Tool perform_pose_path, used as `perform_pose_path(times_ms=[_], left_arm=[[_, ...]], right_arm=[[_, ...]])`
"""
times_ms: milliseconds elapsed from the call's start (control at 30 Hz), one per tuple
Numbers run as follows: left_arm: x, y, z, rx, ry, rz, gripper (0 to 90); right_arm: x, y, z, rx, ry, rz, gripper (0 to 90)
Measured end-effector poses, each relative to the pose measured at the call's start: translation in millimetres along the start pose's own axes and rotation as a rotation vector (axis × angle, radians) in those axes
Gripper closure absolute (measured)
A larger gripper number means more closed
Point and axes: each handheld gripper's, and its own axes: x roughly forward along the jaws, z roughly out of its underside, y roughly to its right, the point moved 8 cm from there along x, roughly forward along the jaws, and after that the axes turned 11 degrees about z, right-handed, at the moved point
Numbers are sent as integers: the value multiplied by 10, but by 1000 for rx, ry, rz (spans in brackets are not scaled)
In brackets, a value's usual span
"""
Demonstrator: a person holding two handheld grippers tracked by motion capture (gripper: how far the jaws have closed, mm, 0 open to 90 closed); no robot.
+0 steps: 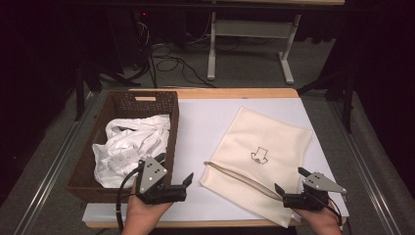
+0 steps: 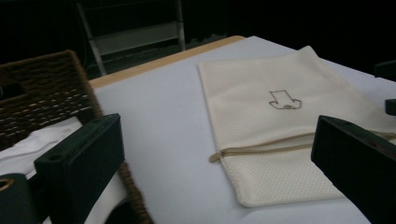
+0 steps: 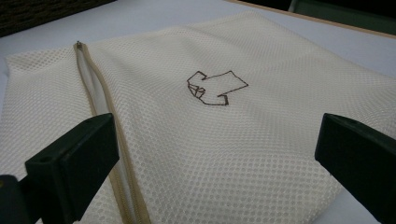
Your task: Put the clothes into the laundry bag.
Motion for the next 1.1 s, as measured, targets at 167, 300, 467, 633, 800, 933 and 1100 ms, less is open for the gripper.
perform_pose_path(times_ms=[167,300,467,633,800,933,1100], left_arm=[[-166,-262,16,-35,17,-51,47],[-273,-422,42,-54,16,-92,52],[-502,-733,108,-114,25,-167,45],[-682,-933,134,-132,40,-231,29],[-834,-1060,180,-143,57,-263,44],[-776,-1042,146,-159,71,-238,47],[-663,-1168,95,-169,95,-278,47]], right_arm=[[4,17,0,2,1,4,2],[13,20,-6,11,16,-1,2],[30,22,1,-4,14,2,2],[20,43,-13,0,24,5,2],[23,28,-9,-7,19,2,3],[20,58,5,32,20,4,3],[86,70,37,28,-3,-5,3]])
